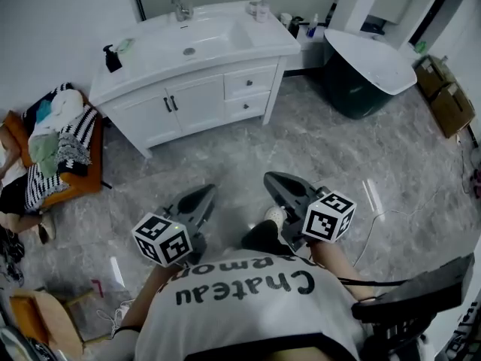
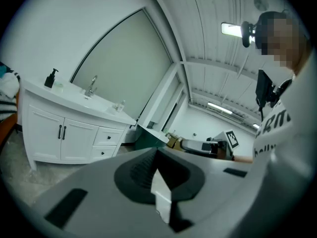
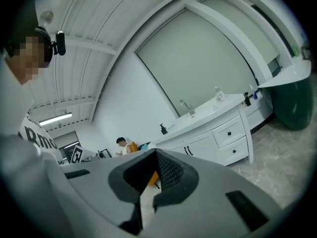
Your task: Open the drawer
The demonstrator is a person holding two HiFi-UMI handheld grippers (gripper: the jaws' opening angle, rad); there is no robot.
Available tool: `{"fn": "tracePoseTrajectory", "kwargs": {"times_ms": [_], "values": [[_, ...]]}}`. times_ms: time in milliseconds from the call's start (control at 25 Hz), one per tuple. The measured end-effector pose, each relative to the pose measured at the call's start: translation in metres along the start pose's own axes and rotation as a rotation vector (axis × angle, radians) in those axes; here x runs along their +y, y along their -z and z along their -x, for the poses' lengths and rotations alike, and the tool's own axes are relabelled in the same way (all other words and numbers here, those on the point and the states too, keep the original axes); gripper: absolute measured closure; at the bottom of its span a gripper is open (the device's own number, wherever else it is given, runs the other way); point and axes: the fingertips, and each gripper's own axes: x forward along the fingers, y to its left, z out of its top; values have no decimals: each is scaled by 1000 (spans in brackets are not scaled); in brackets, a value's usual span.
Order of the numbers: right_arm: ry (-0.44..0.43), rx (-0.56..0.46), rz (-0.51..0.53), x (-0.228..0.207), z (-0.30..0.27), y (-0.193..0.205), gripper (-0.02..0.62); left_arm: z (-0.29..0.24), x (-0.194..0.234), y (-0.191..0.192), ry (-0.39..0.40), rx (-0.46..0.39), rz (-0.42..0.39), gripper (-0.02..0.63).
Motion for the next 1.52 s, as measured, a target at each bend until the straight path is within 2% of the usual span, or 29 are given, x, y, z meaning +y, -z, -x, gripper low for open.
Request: {"fn": "tracePoseTrajectory", "kwargs": {"times_ms": [160, 400, 560, 760, 960, 1240, 1520], "values": [[1, -9, -29, -7, 2, -3, 591, 1, 1, -1, -5, -20, -16, 598], [118, 79, -49, -54, -6, -4, 591, -10, 5, -6, 12, -45, 23, 598], [152, 127, -60, -85, -31, -15, 591, -19, 22, -18, -18, -43, -20, 598], [118, 175, -37, -116, -66, -36, 591, -51, 46, -33, -76, -8, -70, 598], [70, 195, -34, -152, -102, -67, 591, -96, 69, -57, -98, -10, -70, 598], [33, 209, -2, -206, -135, -111, 591, -152, 106, -106, -156, -105, -71, 598], [-19, 207, 17, -247, -158, -149, 591, -201, 132, -130, -196, -122, -50, 598]]}}
